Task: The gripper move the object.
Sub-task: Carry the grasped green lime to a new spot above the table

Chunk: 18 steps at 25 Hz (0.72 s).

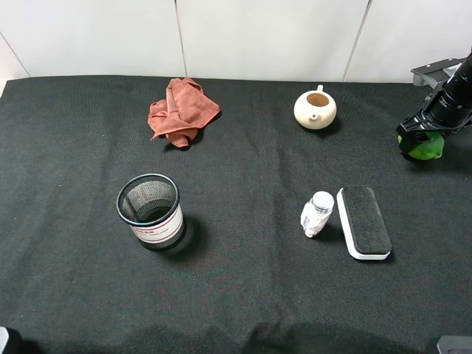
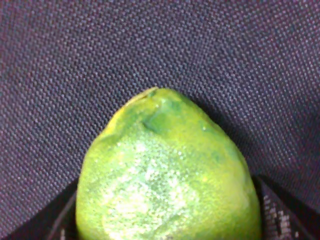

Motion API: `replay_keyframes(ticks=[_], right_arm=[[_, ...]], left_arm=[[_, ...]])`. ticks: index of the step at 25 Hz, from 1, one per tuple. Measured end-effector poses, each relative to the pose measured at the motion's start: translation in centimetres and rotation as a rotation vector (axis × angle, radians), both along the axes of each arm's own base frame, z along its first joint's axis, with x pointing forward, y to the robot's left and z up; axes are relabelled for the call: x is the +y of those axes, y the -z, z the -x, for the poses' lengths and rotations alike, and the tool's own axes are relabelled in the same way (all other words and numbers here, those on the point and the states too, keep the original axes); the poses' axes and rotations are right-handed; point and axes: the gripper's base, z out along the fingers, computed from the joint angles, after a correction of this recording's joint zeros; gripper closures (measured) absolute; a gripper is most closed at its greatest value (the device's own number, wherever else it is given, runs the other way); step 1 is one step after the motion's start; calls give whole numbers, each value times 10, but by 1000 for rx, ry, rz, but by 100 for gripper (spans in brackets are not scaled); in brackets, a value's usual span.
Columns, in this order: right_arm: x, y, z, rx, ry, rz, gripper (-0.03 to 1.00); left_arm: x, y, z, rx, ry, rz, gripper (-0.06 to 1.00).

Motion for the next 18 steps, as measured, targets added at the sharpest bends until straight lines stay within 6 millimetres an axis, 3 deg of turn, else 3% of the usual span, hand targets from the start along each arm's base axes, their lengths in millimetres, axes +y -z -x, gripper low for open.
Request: replay_keyframes(ticks=[6,18], right_arm=[[0,-5,-2,6,21,-4,49],[2,-54,4,-37,113,-28,49]], left_arm=[[0,0,0,0,0,0,-3],[0,0,0,0,0,0,-3]])
